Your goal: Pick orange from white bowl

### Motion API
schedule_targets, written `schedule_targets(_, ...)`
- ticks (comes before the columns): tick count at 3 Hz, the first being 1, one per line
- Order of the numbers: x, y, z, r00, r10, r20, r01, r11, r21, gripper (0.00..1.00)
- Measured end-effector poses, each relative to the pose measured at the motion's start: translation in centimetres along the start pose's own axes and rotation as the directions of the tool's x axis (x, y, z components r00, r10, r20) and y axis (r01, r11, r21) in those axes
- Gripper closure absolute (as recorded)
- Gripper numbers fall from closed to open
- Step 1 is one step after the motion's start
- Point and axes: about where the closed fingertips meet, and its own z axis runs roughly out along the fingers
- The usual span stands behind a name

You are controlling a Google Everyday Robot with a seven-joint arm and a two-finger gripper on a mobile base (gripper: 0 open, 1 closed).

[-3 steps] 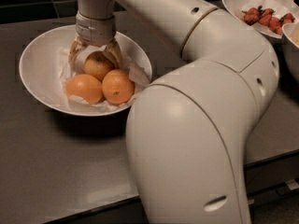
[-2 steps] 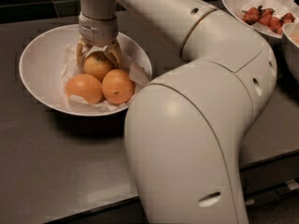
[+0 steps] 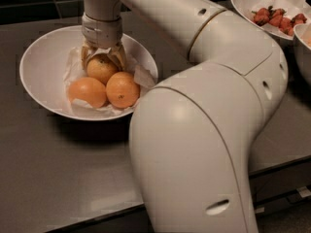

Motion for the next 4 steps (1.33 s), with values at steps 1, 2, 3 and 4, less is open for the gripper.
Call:
schedule_targets(1,0.0,0.0,0.0,1.0,0.0,0.0,0.0,1.0,0.0,1.0)
schedule_targets(2,0.0,0.0,0.0,1.0,0.0,0.0,0.0,1.0,0.0,1.0)
schedule_targets(3,-0.9,-0.7,-2.1,0.999,0.007,-0.051,-0.006,0.9998,0.022,1.0)
schedule_targets(4,-2.1,-1.2,-4.6,0.994,0.017,-0.106,-0.014,0.9995,0.029,1.0)
